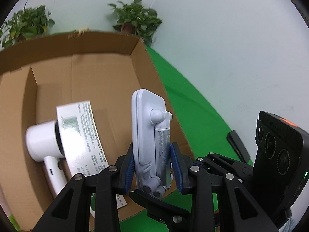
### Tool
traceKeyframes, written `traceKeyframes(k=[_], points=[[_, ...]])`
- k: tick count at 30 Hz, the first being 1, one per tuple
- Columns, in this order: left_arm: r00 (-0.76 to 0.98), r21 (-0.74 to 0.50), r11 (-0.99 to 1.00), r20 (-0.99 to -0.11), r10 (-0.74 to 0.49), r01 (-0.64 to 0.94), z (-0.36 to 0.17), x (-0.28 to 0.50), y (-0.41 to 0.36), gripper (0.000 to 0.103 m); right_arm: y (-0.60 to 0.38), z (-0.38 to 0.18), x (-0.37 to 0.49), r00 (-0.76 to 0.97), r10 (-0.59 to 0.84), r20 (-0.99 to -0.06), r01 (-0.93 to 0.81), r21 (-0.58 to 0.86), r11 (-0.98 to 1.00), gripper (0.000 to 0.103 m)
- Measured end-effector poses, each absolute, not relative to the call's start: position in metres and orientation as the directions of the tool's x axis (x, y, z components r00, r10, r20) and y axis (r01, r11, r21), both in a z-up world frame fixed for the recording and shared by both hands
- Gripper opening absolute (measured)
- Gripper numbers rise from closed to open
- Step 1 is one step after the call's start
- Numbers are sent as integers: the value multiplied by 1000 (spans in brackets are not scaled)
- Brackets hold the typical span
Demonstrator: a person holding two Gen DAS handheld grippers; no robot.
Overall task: Organize objects
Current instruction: 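Lift the phone stand with the right gripper and carry it over the tray, then lower the phone stand beside the medicine box and open the right gripper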
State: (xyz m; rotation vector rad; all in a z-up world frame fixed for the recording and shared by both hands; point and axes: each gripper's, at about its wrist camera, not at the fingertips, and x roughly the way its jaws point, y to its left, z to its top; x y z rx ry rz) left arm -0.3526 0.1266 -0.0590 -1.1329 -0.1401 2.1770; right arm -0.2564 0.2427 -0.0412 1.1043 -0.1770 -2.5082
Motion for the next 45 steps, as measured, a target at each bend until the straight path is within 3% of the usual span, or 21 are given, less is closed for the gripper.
traceKeyframes(k=[18,36,45], points=[[-309,-402,-829,-790,529,-390,-129,-377,137,32,242,-99,-296,-377,-393,-838,312,285,-906,66],[-304,-364,-843,-815,494,-396,-123,-363,131,33,233,-105,-289,-341,-378,-860,308,278,-910,67],[-362,-375,-830,-768,528,-413,-92,-345,109,35,230,-103,-281,-346,-376,-860,315,271,-910,68]])
